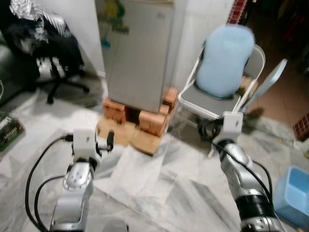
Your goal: Restocking fridge
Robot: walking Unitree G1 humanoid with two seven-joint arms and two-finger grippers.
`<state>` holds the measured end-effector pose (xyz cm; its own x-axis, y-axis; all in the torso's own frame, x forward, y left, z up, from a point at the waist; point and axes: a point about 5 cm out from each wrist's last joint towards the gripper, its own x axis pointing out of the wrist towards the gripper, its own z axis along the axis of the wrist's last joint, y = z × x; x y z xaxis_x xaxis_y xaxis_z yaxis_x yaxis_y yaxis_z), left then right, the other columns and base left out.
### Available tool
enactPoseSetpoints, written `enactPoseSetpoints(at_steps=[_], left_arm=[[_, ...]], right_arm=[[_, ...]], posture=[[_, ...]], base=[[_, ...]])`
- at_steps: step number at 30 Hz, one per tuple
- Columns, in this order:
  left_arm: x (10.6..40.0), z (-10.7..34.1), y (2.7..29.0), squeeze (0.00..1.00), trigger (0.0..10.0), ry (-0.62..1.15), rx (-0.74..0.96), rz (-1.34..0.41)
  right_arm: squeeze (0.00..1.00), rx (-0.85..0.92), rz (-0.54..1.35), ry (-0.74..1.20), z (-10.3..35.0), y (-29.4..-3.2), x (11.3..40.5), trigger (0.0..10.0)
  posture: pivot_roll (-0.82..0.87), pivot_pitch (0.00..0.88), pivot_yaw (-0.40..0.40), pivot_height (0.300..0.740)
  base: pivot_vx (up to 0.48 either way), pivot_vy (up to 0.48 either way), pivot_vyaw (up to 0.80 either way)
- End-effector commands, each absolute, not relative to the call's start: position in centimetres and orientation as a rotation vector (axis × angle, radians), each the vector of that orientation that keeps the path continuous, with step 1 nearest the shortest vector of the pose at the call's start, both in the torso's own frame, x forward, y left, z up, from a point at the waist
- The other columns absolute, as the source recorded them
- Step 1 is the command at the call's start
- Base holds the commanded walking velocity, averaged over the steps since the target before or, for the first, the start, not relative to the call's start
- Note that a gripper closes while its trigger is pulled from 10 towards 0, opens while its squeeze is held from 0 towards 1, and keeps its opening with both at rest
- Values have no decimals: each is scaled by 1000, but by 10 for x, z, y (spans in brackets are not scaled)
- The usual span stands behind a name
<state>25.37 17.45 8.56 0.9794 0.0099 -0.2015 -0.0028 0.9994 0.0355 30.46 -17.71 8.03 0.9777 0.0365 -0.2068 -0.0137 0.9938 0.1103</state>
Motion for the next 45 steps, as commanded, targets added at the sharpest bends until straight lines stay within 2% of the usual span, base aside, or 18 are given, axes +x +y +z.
enactPoseSetpoints(at_steps=[1, 16, 30, 45], left_arm=[[256, 89, 176, 0, 10000, 195, 20, 14], [258, 91, 172, 0, 10000, 175, -5, -11], [259, 90, 169, 0, 10000, 172, -13, -15], [260, 92, 168, 0, 10000, 161, -11, -25]], right_arm=[[0, 102, 44, 179, 90, -172, 309, 10000], [0, 85, 35, 176, 92, -178, 310, 10000], [0, 75, 38, 184, 90, -178, 309, 10000], [0, 73, 35, 185, 89, -177, 308, 10000]], posture=[[70, 0, -78, 740], [64, 0, -82, 740], [62, 0, -85, 740], [62, 0, -79, 740]], base=[[0, 480, -800], [0, 480, -786], [0, 480, 0], [0, 480, -718]])
